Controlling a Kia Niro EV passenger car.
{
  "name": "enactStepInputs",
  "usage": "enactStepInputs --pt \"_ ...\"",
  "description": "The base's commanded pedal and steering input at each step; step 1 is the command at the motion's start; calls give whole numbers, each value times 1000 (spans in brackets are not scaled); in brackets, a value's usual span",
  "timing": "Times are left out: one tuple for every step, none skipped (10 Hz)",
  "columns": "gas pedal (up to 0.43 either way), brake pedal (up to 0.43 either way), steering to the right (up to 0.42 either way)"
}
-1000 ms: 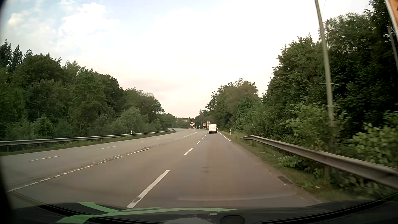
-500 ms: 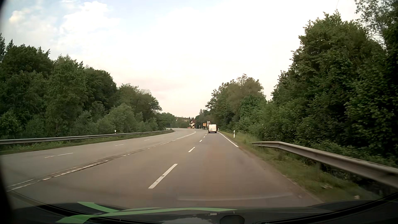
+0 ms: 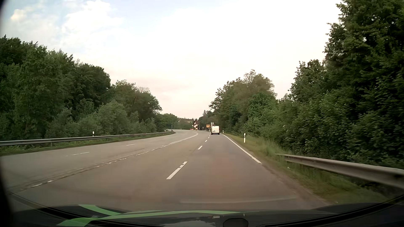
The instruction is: Follow the waypoints while adhering to traffic rules and regulations
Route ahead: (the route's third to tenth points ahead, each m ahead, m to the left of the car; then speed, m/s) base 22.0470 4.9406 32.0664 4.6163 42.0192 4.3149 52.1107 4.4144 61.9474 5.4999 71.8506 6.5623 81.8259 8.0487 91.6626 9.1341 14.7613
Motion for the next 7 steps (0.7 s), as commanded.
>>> enactStepInputs --pt "138 0 -3" --pt "138 0 -3" --pt "138 0 1" --pt "138 0 4" --pt "150 0 5" --pt "150 0 5" --pt "150 0 5"
